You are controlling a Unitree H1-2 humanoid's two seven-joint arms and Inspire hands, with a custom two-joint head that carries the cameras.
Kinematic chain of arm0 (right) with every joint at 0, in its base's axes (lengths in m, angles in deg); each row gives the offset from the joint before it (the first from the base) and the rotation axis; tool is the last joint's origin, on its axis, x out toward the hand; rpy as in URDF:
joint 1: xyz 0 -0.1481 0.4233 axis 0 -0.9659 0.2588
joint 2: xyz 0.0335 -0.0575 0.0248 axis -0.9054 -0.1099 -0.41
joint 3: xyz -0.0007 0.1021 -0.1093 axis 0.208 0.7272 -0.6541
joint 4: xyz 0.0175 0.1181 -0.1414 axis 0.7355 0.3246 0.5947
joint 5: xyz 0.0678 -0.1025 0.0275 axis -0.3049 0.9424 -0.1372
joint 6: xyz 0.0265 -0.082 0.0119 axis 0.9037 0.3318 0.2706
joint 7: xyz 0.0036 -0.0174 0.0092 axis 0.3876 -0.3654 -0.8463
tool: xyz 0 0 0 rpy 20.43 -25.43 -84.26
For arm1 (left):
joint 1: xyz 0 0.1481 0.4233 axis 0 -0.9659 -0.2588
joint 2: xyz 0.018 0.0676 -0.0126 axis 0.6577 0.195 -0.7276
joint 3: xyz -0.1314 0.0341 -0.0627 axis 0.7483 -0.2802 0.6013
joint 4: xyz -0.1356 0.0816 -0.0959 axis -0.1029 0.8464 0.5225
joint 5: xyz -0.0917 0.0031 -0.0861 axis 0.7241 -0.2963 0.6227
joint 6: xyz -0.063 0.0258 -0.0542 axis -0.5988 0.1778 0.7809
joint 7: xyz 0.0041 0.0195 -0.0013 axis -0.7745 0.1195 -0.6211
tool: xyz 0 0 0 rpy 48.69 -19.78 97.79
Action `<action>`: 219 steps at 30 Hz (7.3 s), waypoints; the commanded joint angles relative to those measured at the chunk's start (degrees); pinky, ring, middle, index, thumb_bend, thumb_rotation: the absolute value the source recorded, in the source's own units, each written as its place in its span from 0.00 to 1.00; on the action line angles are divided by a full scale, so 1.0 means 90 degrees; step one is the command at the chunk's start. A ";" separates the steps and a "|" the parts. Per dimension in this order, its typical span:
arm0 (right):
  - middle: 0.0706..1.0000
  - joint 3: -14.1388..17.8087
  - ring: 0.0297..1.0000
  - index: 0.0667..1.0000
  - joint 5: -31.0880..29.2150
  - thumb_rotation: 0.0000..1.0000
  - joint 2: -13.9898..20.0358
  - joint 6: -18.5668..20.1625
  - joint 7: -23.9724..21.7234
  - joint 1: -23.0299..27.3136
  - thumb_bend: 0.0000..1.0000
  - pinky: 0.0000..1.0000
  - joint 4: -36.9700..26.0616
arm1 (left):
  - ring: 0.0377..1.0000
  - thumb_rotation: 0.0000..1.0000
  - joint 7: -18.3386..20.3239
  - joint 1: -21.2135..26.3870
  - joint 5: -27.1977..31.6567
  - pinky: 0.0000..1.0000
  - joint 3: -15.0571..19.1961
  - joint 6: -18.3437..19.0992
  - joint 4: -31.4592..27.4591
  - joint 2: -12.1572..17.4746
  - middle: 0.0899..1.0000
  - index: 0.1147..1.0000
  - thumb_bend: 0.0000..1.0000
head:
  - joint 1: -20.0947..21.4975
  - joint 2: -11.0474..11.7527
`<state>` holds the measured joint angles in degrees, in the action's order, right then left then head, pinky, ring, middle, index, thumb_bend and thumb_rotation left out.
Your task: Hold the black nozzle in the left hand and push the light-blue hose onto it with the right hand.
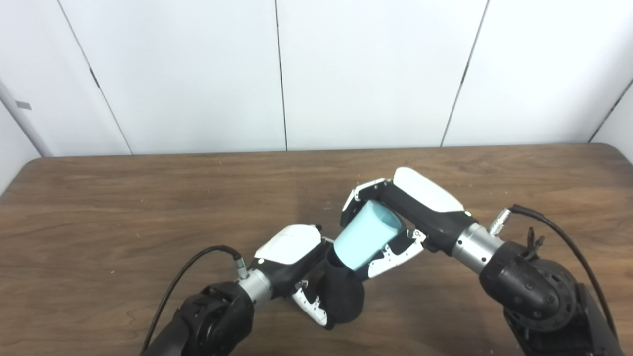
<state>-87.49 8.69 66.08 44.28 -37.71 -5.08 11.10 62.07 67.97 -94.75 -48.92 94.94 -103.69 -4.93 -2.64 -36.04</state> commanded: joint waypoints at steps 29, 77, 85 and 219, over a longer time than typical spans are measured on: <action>0.47 -0.0182 0.40 0.45 -0.0119 0.00 0.0082 0.0278 -0.0669 0.0690 0.50 0.35 -0.0382 | 0.71 0.00 0.0560 -0.0329 0.0057 1.00 -0.0465 0.0040 0.0581 -0.0047 0.50 0.38 0.51 | -0.0019 -0.0176; 0.48 -0.1240 0.41 0.49 0.0947 0.00 0.0518 -0.0488 -0.1876 0.1383 0.50 0.31 -0.0404 | 0.73 0.00 0.0626 -0.0368 0.0054 1.00 -0.0576 0.0169 0.0409 -0.0039 0.50 0.38 0.51 | -0.0003 -0.0425; 0.47 -0.1223 0.40 0.50 0.0989 0.00 0.0683 -0.0802 -0.2088 0.1450 0.49 0.30 -0.0295 | 0.74 0.00 0.0604 -0.0374 0.0063 1.00 -0.0571 0.0175 0.0435 -0.0054 0.49 0.38 0.52 | -0.0012 -0.0460; 0.95 0.0434 1.00 0.91 0.1326 0.93 0.0512 -0.2470 -0.1799 -0.1092 0.67 1.00 -0.1436 | 0.75 0.00 0.0853 -0.0226 -0.0079 1.00 -0.0681 0.0394 0.0389 0.0138 0.50 0.37 0.51 | 0.0073 -0.0471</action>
<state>-82.82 19.79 70.30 22.89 -52.84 -14.12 -3.07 62.46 68.80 -96.06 -51.91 96.69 -104.13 -5.24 -1.93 -40.25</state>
